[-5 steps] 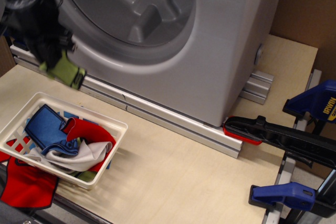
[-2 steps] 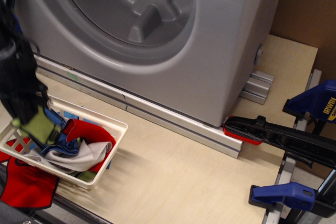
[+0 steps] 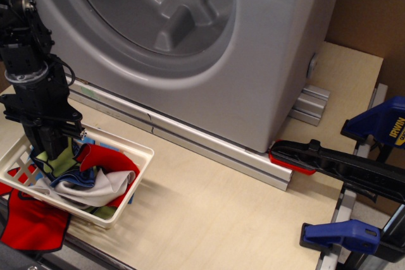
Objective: Take clothes out of laundry machine
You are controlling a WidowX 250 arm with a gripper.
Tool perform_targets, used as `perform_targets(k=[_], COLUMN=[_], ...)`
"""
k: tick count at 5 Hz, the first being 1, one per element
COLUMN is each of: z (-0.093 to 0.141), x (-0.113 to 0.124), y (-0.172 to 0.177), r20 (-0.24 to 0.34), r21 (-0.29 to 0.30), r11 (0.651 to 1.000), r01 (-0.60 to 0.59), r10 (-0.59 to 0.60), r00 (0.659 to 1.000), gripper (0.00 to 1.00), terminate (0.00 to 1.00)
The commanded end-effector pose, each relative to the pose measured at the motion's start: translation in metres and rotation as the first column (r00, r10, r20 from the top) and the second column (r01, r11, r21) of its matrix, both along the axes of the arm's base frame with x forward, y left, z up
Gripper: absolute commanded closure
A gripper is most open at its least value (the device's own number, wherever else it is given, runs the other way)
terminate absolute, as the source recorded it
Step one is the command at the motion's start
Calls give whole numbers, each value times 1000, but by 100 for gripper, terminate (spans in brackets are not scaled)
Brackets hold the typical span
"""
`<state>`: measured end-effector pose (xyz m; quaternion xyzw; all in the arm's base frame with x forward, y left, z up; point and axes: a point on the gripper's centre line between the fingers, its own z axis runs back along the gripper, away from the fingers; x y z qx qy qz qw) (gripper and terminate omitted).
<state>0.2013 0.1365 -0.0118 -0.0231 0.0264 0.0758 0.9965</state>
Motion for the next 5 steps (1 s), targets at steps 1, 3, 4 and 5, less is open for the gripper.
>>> perform_targets(k=[1, 3, 4, 5], z=[62, 95, 95, 95], x=[4, 14, 14, 14], y=[7, 11, 11, 11], r20=[98, 155, 155, 155], r21=[101, 49, 49, 49], r11=[994, 997, 997, 997], r01=[-50, -59, -59, -59], r10=[40, 51, 51, 51], r00=[994, 987, 987, 987], gripper=[0, 0, 0, 0], terminate=[0, 0, 0, 100])
